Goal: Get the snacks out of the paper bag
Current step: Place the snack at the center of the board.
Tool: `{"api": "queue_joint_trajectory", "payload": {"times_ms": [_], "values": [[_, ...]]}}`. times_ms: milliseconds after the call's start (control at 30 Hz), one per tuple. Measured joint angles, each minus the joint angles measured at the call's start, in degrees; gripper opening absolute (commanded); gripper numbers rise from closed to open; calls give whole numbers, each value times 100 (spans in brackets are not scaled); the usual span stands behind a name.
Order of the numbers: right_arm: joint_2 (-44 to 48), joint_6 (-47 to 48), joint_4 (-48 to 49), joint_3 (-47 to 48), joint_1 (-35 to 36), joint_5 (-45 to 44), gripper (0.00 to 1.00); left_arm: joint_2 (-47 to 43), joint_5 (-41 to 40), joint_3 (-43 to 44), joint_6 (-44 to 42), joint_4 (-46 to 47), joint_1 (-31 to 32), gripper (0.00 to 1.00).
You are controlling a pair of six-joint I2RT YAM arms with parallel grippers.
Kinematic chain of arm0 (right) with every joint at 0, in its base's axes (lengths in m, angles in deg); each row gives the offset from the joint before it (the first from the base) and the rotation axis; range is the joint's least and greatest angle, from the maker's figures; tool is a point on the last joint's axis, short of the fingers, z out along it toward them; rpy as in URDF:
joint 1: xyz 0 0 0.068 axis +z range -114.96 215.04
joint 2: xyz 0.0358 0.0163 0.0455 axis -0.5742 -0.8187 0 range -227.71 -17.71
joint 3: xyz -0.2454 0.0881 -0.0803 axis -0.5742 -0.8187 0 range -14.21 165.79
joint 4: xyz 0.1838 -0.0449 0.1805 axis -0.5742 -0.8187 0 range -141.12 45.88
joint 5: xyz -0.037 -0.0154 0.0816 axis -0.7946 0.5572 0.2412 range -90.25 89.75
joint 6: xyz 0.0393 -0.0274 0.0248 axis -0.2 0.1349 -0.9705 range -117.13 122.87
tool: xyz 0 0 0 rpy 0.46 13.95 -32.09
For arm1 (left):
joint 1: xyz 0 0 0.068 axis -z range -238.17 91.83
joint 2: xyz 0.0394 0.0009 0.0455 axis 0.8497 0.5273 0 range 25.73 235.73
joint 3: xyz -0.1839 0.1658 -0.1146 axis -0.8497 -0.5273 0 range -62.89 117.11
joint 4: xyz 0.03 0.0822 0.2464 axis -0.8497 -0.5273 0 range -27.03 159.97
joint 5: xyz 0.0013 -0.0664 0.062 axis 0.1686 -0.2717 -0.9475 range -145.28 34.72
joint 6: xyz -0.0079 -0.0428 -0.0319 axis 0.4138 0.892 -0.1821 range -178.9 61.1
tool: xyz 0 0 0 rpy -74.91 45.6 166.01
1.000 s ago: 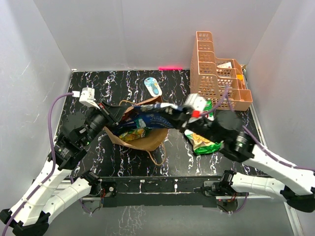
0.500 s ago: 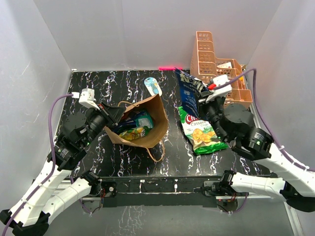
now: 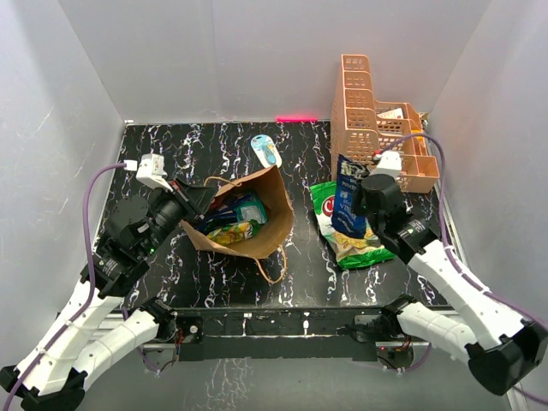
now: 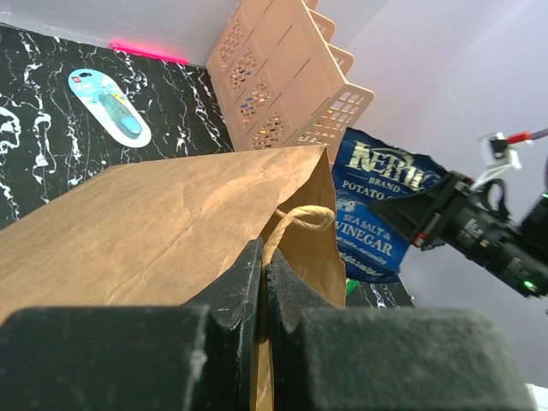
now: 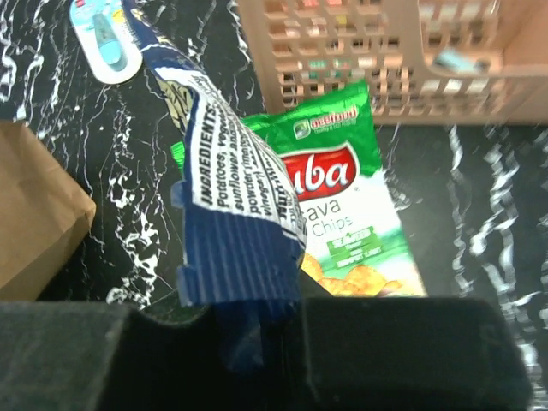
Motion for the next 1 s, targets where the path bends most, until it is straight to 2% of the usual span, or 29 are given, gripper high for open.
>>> {"api": "queue_joint_trajectory", "payload": {"times_ms": [133, 200, 367, 467, 667, 833, 1000], "values": [[59, -1150, 667, -874, -1458, 1506, 8, -24, 0, 0, 0, -33, 0, 0], [55, -1622, 955, -1167, -1956, 2059, 8, -39, -2, 0, 0, -57, 0, 0], [114, -3106, 2015, -1878, -2675, 3163, 8, -68, -11, 61, -35, -157, 0, 0], [299, -4044, 2588, -2448, -2811, 3283, 8, -70, -11, 94, -48, -162, 0, 0], [404, -5241, 3324, -3423, -2876, 3047, 8, -61, -11, 170, -107, -197, 0, 0], [138, -5744, 3915, -4172, -2994, 2876, 9, -61, -9, 175, -122, -197, 0, 0], [-175, -5853, 4319, -4594, -3101, 2702, 21, -57, -4, 175, -109, -192, 0, 0]]}}
